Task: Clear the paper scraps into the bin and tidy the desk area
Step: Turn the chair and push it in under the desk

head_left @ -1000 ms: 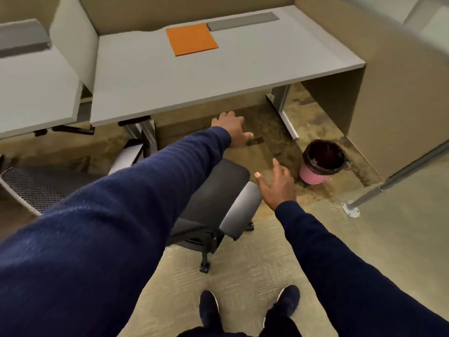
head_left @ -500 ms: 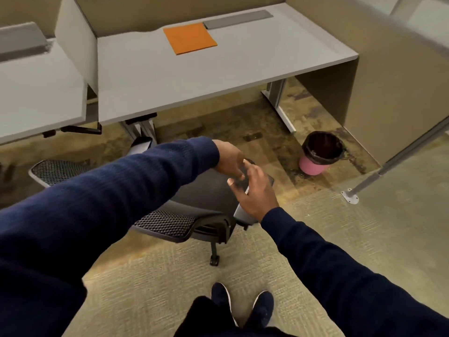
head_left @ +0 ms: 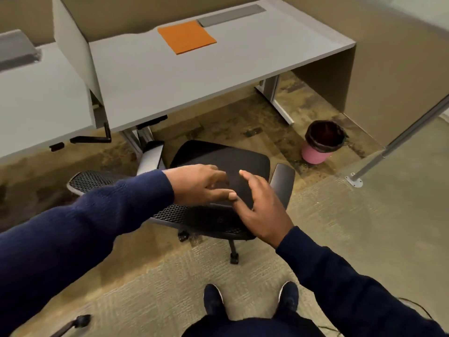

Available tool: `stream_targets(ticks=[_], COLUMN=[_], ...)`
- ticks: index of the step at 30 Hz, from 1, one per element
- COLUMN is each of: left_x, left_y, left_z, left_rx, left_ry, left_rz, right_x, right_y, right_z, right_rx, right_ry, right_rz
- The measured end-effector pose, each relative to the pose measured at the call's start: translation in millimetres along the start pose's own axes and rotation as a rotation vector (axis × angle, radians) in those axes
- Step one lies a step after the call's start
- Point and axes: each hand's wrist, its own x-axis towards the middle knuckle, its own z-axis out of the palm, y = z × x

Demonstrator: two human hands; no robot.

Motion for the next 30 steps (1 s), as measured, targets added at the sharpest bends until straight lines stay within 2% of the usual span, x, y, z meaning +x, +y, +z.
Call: stream_targets(ticks=[3, 6, 8, 11, 14, 16, 20, 30], left_x=[-36, -62, -76, -89, -87, -84, -78, -59], left_y=[-55, -114, -161, -219, -246, -252, -257, -249], left_z=[11, 23, 28, 39, 46, 46, 43, 41], left_rx=[-0.023, 0.016, 0.101, 0.240, 0.086, -0.049, -0.077, -0.078], left_ry=[0.056, 0.198, 0.316, 0.440, 0.423, 0.480, 0.606, 0.630], left_rz=[-0.009, -0.086, -0.217, -0.511, -0.731, -0.707, -0.617, -0.570], right_x=[-13, -21, -20, -21, -22, -21, -20, -8], right_y=[-27, -30, -33, -38, -44, -47, -53, -43], right_z=[22, 25, 29, 39, 44, 48, 51, 29], right_rx=[-0.122, -0.219, -0.234, -0.288, -0.348, -0.392, -0.432, -0.435], right_ry=[0.022, 0.054, 0.067, 0.080, 0.078, 0.067, 0.062, 0.131], right_rz=[-0.024, 0.001, 0.076, 0.152, 0.237, 0.282, 0.333, 0.350])
